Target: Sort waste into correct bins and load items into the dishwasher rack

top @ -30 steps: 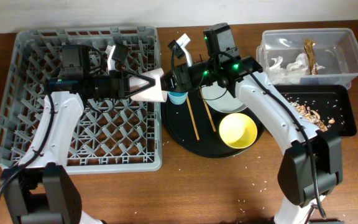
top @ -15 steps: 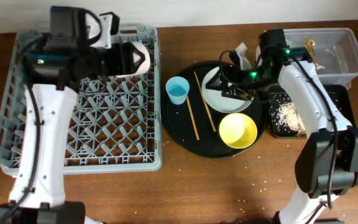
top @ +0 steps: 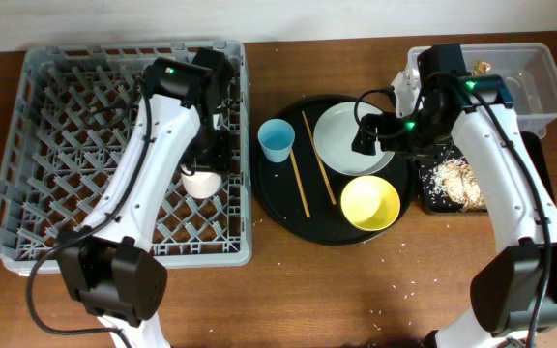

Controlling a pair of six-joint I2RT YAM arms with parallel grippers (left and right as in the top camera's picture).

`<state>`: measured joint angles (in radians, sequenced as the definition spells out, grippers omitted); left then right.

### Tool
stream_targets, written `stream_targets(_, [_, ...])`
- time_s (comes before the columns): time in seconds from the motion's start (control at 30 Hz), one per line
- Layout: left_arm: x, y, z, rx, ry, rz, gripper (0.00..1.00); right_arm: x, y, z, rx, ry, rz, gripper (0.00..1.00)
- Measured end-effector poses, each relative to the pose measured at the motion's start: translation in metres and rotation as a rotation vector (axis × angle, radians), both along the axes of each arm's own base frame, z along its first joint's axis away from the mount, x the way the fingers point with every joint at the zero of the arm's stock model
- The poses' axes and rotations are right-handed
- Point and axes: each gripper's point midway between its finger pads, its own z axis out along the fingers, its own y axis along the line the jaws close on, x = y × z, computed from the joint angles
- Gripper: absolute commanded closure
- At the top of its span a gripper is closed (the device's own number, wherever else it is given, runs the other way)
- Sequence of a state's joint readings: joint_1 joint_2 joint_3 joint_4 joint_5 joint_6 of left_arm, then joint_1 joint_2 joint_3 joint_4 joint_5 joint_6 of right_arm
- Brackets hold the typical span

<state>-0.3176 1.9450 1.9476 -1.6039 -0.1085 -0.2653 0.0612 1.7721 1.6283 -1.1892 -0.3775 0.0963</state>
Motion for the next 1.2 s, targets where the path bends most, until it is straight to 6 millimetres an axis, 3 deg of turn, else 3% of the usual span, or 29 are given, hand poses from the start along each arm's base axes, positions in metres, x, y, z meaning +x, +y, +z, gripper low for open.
stream_targets(0.07, [0.008,0.016,-0.003,0.014,-0.018,0.057,0.59,0.000,0.000,0.000,0.000,0.001,-0.001,0.01])
stream_targets(0.13, [0.014,0.030,-0.020,0.018,-0.021,0.097,0.64,-0.001,0.000,0.000,-0.001,0.003,0.002,0.01])
stream_targets(0.2, [0.000,0.043,-0.039,0.019,0.058,0.137,0.64,-0.001,0.000,0.000,-0.003,0.005,0.003,0.02])
stream_targets(0.3, [-0.010,0.040,-0.043,-0.018,0.107,0.153,0.64,-0.001,-0.001,0.000,-0.004,0.006,0.002,0.01])
stream_targets(0.4, [-0.012,0.039,-0.075,-0.028,0.118,0.154,0.62,-0.001,-0.001,-0.001,-0.004,0.005,0.002,0.02])
stream_targets(0.43, [-0.014,0.039,-0.086,-0.028,0.125,0.155,0.33,-0.001,-0.001,-0.001,-0.004,0.004,0.002,0.02])
stream_targets(0.47, [-0.019,0.040,-0.100,-0.024,0.140,0.158,0.16,-0.001,-0.001,0.000,-0.004,0.003,0.002,0.02])
stream_targets(0.57, [-0.014,0.039,-0.104,-0.030,0.115,0.165,0.16,0.005,0.003,0.003,0.019,-0.024,0.007,0.00])
stream_targets(0.63, [-0.014,0.039,-0.088,-0.026,0.130,0.167,0.16,0.028,0.021,0.013,0.077,-0.127,0.013,0.05])
stream_targets(0.67, [-0.005,0.037,-0.071,-0.034,0.101,0.165,0.16,0.041,0.039,0.020,0.107,-0.185,0.015,0.09])
stream_targets(0.7, [0.010,0.034,-0.046,-0.051,0.040,0.158,0.14,0.043,0.059,0.023,0.130,-0.199,0.023,0.13])
stream_targets(0.77, [0.028,0.031,0.002,-0.079,-0.060,0.132,0.13,0.083,0.105,0.028,0.195,-0.312,-0.054,0.19])
stream_targets(0.8, [0.038,0.031,0.023,-0.098,-0.125,0.125,0.13,0.090,0.125,0.015,0.205,-0.301,-0.078,0.24])
stream_targets(0.83, [0.045,0.034,0.032,-0.109,-0.159,0.132,0.13,0.093,0.140,-0.001,0.201,-0.283,-0.094,0.27])
stream_targets(0.87, [0.048,0.045,0.034,-0.109,-0.173,0.161,0.14,0.092,0.162,-0.047,0.176,-0.197,-0.124,0.32])
stream_targets(0.93, [0.053,0.057,0.035,-0.108,-0.187,0.188,0.13,0.091,0.164,-0.087,0.144,-0.119,-0.160,0.37])
stream_targets(0.97, [0.054,0.057,0.035,-0.110,-0.193,0.187,0.14,0.090,0.163,-0.097,0.131,-0.097,-0.170,0.42])
stream_targets(1.0, [0.055,0.056,0.035,-0.111,-0.197,0.185,0.13,0.087,0.160,-0.110,0.112,-0.064,-0.185,0.56])
stream_targets(1.03, [0.056,0.056,0.036,-0.111,-0.200,0.183,0.13,0.087,0.159,-0.113,0.107,-0.057,-0.191,0.69])
stream_targets(1.07, [0.057,0.056,0.036,-0.112,-0.202,0.182,0.13,0.088,0.158,-0.114,0.103,-0.060,-0.195,0.69])
stream_targets(1.1, [0.057,0.056,0.036,-0.113,-0.205,0.182,0.14,0.084,0.155,-0.116,0.084,-0.045,-0.201,0.87])
stream_targets(1.13, [0.059,0.054,0.036,-0.121,-0.213,0.181,0.14,0.081,0.149,-0.120,0.063,-0.029,-0.204,0.96])
stream_targets(1.2, [0.062,0.049,0.037,-0.150,-0.222,0.178,0.13,0.081,0.140,-0.121,0.065,-0.003,-0.220,0.96])
